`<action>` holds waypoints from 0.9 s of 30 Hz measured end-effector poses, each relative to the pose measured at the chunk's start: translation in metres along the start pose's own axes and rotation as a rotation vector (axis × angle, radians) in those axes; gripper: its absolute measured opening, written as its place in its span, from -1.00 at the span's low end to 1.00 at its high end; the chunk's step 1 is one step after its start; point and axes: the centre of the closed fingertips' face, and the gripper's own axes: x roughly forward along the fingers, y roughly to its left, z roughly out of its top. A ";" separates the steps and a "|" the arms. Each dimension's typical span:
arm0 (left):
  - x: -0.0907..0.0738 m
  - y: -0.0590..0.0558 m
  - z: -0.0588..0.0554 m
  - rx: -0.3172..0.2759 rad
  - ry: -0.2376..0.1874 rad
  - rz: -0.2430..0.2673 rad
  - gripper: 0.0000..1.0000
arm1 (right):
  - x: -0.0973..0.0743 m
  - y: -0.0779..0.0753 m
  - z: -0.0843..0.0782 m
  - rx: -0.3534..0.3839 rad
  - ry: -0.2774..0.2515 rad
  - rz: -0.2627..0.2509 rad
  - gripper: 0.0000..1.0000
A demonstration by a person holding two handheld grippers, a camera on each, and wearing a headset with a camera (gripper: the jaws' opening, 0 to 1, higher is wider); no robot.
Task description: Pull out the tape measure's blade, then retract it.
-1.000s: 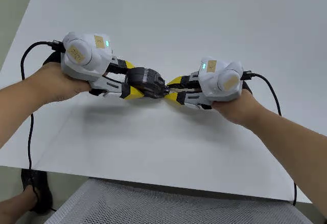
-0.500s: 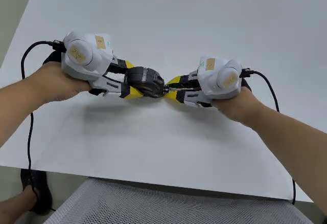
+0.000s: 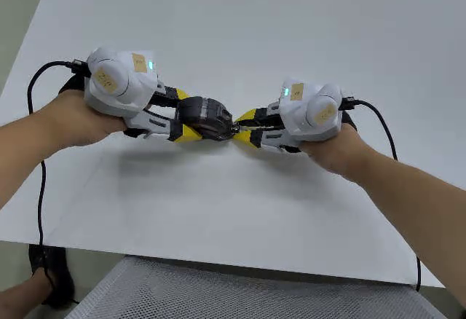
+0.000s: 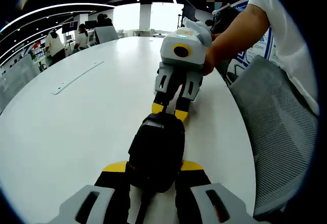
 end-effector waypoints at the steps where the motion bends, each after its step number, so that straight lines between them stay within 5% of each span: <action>1: 0.000 0.000 0.000 -0.001 0.001 0.000 -0.39 | 0.000 0.000 0.000 0.002 0.000 0.000 -0.84; 27: 0.001 0.002 -0.002 0.008 0.009 -0.010 -0.40 | -0.010 -0.003 -0.009 0.024 0.009 -0.011 -0.84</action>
